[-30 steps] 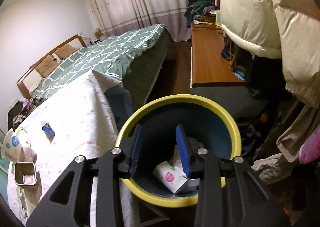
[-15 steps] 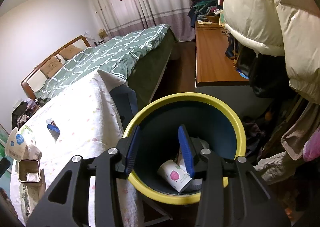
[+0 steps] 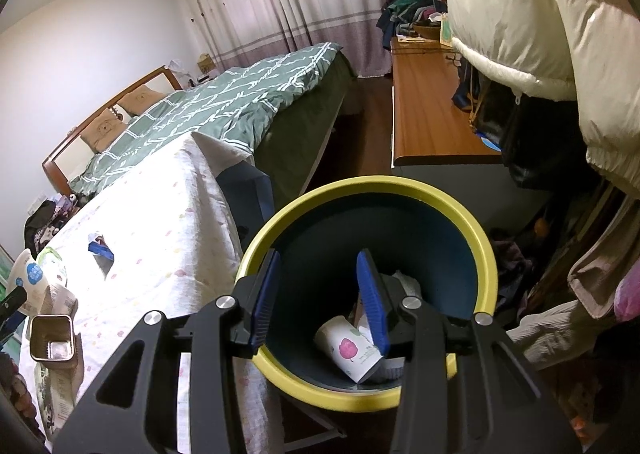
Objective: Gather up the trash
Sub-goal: 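Grasp the white plastic bowl by its rim with the left tool, then carry the white bowl over the bin and open the left tool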
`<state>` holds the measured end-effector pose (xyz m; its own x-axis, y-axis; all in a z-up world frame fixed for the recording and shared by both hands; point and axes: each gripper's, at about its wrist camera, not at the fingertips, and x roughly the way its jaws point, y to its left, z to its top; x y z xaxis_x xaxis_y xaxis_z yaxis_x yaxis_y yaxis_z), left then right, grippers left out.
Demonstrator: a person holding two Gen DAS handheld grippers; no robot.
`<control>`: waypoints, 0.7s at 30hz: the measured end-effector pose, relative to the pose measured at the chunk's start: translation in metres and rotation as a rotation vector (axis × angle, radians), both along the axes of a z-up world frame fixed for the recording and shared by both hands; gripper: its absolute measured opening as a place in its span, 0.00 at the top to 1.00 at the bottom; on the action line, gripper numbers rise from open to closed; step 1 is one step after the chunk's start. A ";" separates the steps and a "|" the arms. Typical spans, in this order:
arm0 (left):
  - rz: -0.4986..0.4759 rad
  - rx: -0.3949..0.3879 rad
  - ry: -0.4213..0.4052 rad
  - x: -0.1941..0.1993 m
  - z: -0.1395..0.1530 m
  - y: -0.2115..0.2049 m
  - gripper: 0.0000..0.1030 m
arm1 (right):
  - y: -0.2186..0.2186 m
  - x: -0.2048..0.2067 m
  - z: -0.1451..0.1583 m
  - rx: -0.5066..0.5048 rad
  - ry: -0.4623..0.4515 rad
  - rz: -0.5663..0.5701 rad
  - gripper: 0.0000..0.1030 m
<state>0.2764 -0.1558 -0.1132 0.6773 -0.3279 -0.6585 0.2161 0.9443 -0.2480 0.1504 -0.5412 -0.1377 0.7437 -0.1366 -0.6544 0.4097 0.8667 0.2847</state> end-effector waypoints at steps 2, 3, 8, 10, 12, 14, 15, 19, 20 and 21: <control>0.010 -0.002 -0.008 0.004 0.000 -0.001 0.05 | -0.001 0.000 -0.001 0.003 0.001 0.000 0.63; 0.013 -0.006 -0.008 0.006 0.000 0.000 0.05 | -0.001 0.001 -0.002 0.002 0.002 0.000 0.63; 0.028 -0.003 -0.018 0.016 -0.002 -0.002 0.05 | -0.002 0.001 -0.005 0.006 0.006 0.006 0.63; 0.024 0.000 -0.022 0.020 -0.002 -0.004 0.13 | -0.003 0.001 -0.006 0.009 0.007 0.007 0.63; 0.021 0.006 -0.028 0.020 0.000 -0.009 0.22 | -0.003 0.002 -0.008 0.010 0.010 0.008 0.63; 0.020 0.012 -0.032 0.018 0.000 -0.011 0.22 | -0.002 0.001 -0.007 0.012 0.010 0.011 0.63; 0.019 0.013 -0.039 0.017 0.001 -0.011 0.22 | -0.002 0.001 -0.007 0.012 0.010 0.011 0.63; 0.019 0.028 -0.067 0.009 0.009 -0.009 0.22 | -0.001 -0.004 -0.005 0.016 -0.002 0.013 0.63; 0.016 0.028 -0.072 0.007 0.013 -0.008 0.22 | 0.000 -0.006 -0.004 0.018 -0.006 0.013 0.63; 0.012 0.027 -0.076 0.003 0.017 -0.007 0.22 | 0.000 -0.009 -0.003 0.021 -0.011 0.014 0.63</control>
